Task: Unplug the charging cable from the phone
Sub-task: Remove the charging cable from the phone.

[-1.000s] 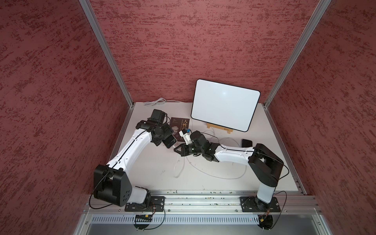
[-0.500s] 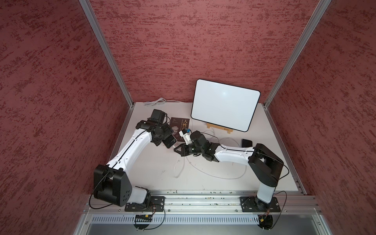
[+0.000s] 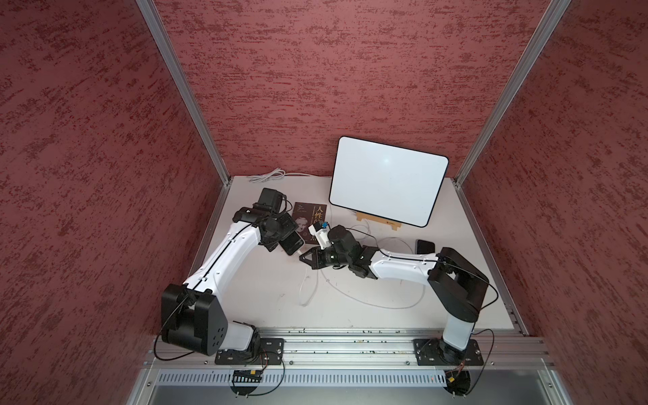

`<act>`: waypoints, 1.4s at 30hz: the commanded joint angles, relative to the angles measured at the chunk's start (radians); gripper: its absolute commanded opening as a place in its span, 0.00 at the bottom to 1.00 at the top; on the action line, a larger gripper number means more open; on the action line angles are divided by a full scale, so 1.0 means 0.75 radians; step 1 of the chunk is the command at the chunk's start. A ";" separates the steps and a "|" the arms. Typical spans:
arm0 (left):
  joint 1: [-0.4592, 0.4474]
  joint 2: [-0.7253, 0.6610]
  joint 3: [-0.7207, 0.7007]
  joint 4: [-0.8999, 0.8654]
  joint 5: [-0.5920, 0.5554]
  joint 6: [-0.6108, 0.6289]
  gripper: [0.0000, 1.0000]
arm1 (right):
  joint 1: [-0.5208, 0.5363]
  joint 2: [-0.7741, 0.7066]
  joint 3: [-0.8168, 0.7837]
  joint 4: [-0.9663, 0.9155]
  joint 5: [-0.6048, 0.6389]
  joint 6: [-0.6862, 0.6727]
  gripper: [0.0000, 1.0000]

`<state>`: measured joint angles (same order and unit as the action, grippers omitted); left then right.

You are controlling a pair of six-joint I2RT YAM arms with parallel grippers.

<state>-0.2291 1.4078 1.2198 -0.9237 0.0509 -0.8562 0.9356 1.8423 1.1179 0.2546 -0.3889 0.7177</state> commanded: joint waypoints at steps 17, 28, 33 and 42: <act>0.027 -0.032 0.053 0.039 -0.011 0.013 0.61 | 0.010 -0.025 -0.037 0.025 0.015 -0.002 0.00; 0.048 -0.031 0.062 0.033 -0.011 0.021 0.61 | 0.011 -0.030 -0.042 0.026 0.017 -0.002 0.00; 0.069 -0.028 0.066 0.033 -0.009 0.031 0.61 | 0.010 -0.034 -0.050 0.026 0.012 -0.003 0.00; 0.119 -0.010 0.103 0.017 -0.011 0.064 0.61 | 0.010 -0.040 -0.064 0.025 0.010 -0.012 0.00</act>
<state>-0.1703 1.4078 1.2484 -0.9508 0.0944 -0.8394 0.9356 1.8400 1.0988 0.3084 -0.3885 0.7181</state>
